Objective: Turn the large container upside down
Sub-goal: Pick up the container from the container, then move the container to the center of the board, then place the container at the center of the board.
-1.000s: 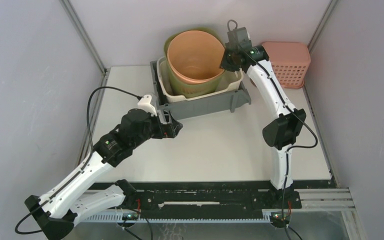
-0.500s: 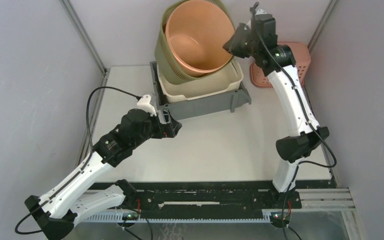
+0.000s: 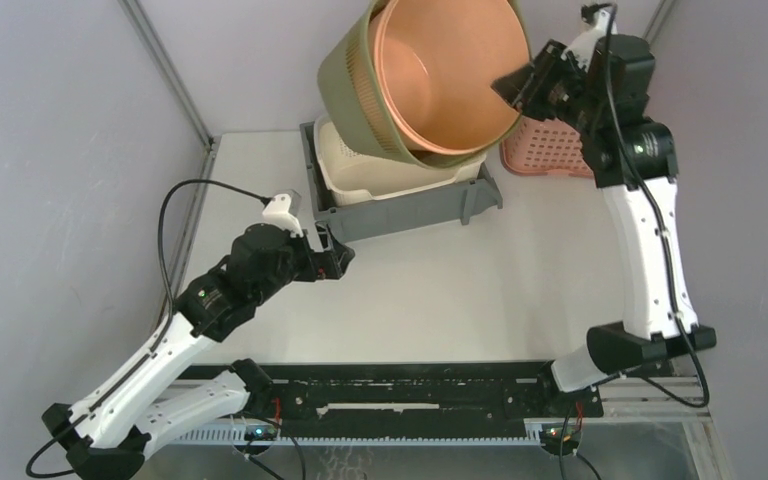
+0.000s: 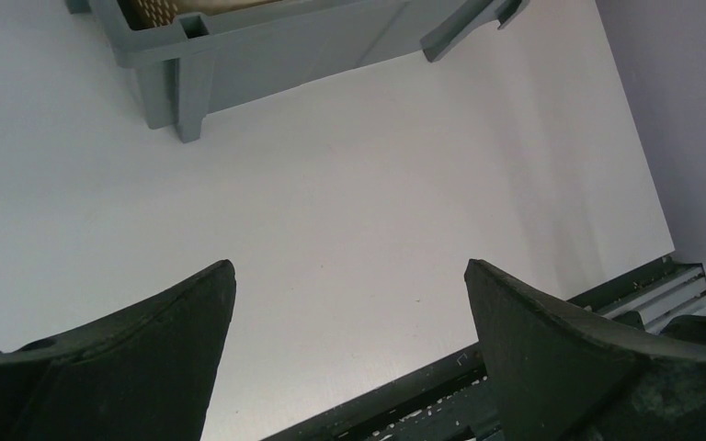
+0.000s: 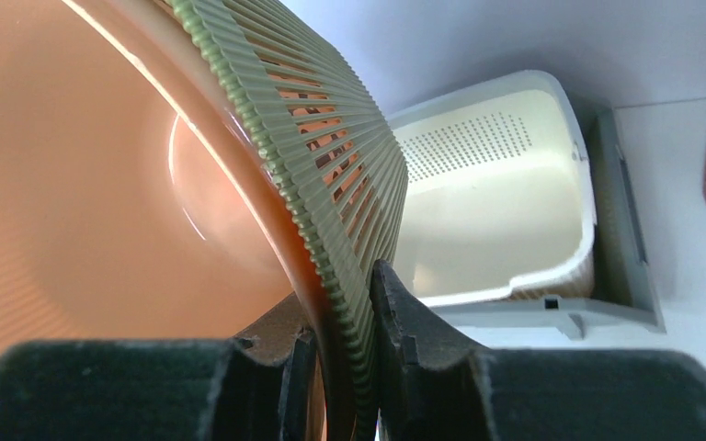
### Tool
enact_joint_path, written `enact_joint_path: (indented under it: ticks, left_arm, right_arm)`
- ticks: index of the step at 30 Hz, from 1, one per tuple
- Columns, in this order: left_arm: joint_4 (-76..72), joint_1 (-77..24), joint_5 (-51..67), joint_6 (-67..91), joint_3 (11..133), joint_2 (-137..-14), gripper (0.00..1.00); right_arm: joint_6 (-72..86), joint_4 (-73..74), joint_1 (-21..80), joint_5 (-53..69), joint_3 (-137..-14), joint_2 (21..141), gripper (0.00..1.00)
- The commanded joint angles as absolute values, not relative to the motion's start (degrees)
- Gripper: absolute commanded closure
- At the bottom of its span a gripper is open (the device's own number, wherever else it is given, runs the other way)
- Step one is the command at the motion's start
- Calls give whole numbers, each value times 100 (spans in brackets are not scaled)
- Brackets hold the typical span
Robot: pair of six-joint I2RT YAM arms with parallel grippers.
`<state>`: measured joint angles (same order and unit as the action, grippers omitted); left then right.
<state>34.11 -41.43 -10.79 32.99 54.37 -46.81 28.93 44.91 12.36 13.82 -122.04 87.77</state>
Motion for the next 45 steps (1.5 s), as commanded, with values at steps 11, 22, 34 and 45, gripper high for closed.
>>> enact_joint_path:
  ticks: [11,22,34,45]
  left_arm:
    - [3673,-4113,-1350,3514,5302,-4159,0]
    - [3409,-4113,-1189,3609,4991,-4215,0]
    - [3236,-4113,-1098,3606,4849,-4293,0]
    - [3172,-4113,-1077,3639,4780,-4341,0]
  right_arm:
    - [2434,4807,1042,2127,-10210,5690,100]
    - [2523,5477,1044,2117,-8196,4297,100]
    - [2391,5379,1497,1543,-7673,4313,100]
    - [2414,5169,3054,290,-7950,5249,100]
